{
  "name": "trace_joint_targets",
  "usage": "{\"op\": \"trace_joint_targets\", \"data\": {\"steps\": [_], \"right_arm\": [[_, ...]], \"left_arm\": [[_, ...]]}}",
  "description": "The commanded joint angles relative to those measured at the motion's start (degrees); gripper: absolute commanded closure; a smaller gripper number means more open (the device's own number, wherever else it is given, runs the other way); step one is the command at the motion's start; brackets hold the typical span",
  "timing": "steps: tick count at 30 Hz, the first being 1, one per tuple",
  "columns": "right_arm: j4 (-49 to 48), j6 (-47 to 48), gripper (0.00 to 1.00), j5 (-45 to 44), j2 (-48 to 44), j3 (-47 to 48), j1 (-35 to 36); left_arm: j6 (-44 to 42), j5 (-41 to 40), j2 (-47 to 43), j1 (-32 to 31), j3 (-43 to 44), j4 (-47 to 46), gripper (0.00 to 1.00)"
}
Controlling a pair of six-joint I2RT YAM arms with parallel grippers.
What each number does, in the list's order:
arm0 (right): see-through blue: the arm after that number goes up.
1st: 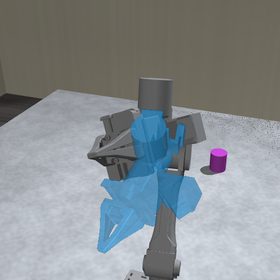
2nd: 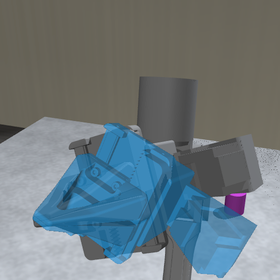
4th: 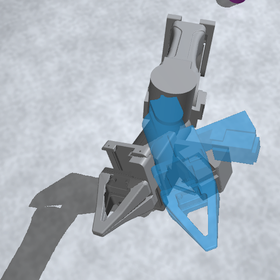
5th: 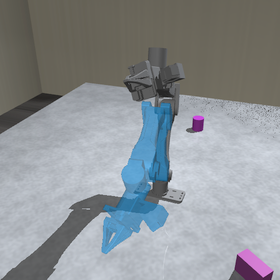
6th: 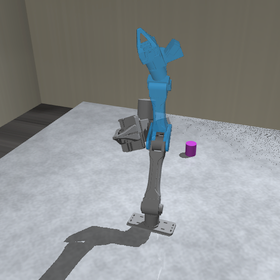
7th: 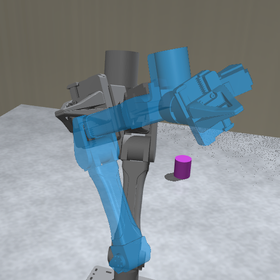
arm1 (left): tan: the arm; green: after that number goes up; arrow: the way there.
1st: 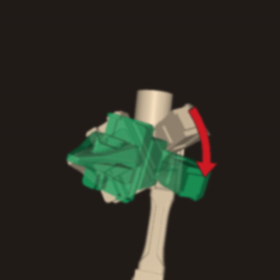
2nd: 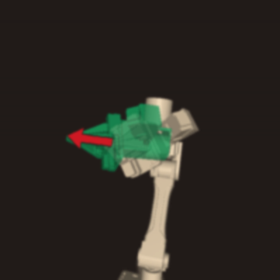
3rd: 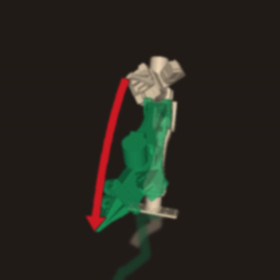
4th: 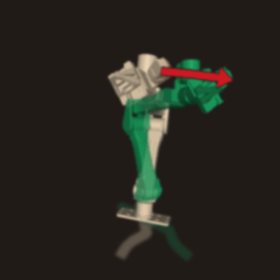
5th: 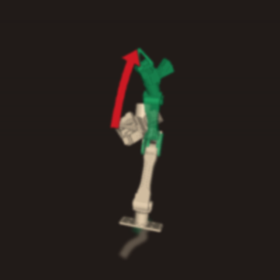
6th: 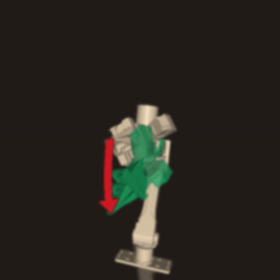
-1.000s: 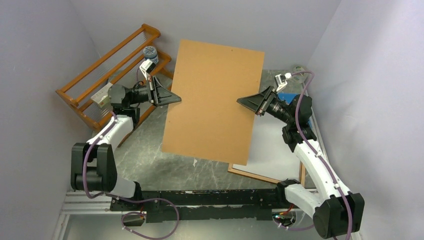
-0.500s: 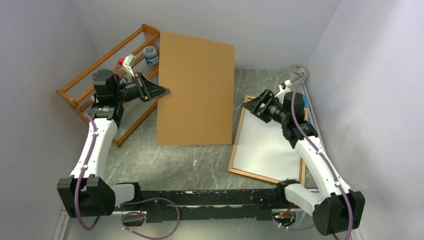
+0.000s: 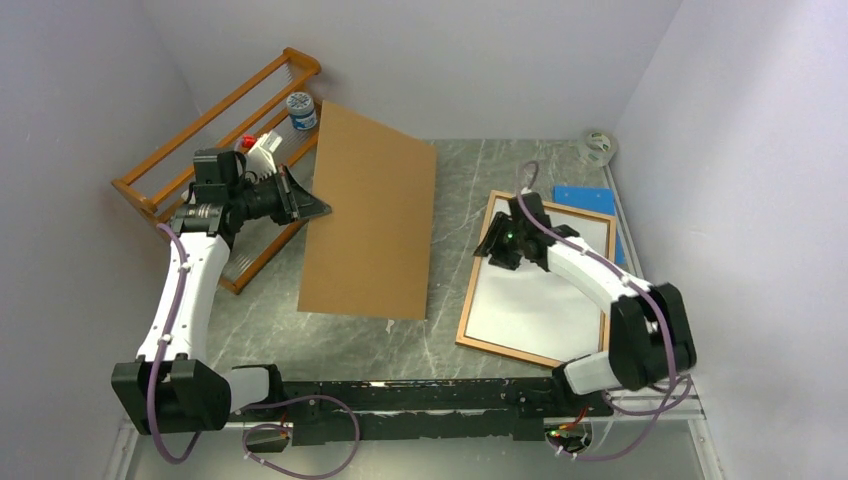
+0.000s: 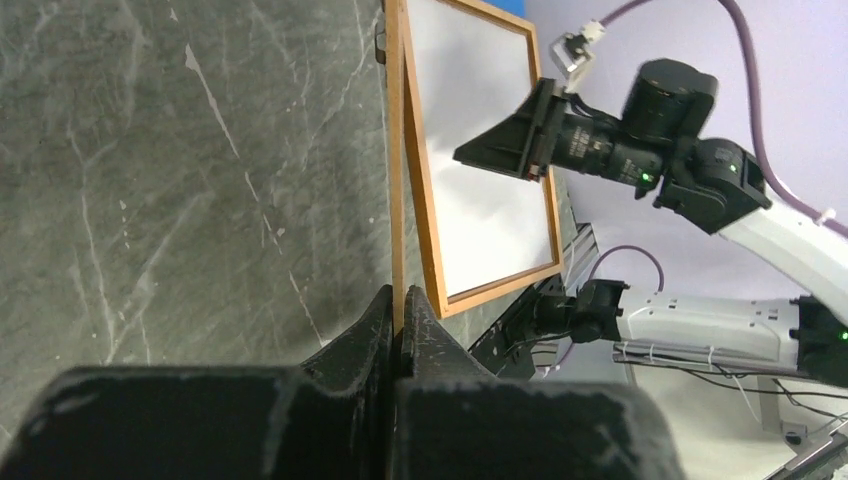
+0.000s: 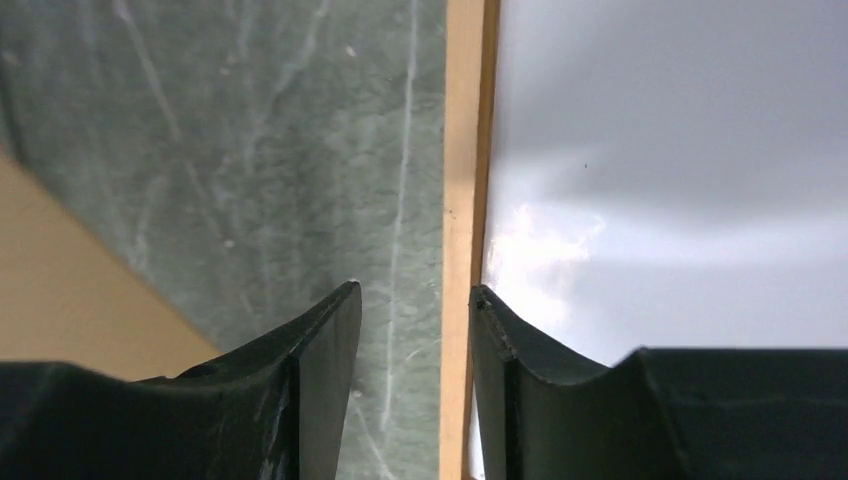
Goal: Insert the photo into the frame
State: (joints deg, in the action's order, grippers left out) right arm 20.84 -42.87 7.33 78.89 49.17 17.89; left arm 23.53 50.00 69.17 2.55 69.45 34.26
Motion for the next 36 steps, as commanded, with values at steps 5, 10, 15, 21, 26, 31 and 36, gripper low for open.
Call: {"op": "trace_joint_targets", "data": {"steps": [5,10,15,21,26,31,36], "right_arm": [[-0.32,0.2,0.58,-6.47,11.77,6.12,3.21],[-1.71,-0.15,0.68,-5.65,15.06,7.15,4.59],[-2.34,0.0,0.81,-5.17,16.7,8.0,5.73],[-2.71,1.41,0.89,-3.31,19.02,10.22,8.16],[-4.0,2.72,0.89,-0.11,21.21,13.61,12.58],[-4.49,3.11,0.89,1.62,25.45,18.02,17.03],[-5.06,2.52,0.89,3.26,29.52,22.11,19.44]], "left_arm": [[-4.16,3.07,-1.53,-0.06,0.81,1.56,0.98],[-3.71,3.36,-1.86,-0.07,0.09,0.82,0.97],[-4.1,2.96,-1.24,-0.09,0.09,1.15,0.97],[-4.28,0.42,-1.21,-0.08,0.07,1.82,0.97],[-4.55,-7.47,-1.85,-0.07,1.48,4.51,0.98],[-5.26,-17.07,-2.4,-0.08,3.19,8.18,0.97],[-6.2,-23.24,-3.11,-0.08,4.23,10.66,0.98]]}}
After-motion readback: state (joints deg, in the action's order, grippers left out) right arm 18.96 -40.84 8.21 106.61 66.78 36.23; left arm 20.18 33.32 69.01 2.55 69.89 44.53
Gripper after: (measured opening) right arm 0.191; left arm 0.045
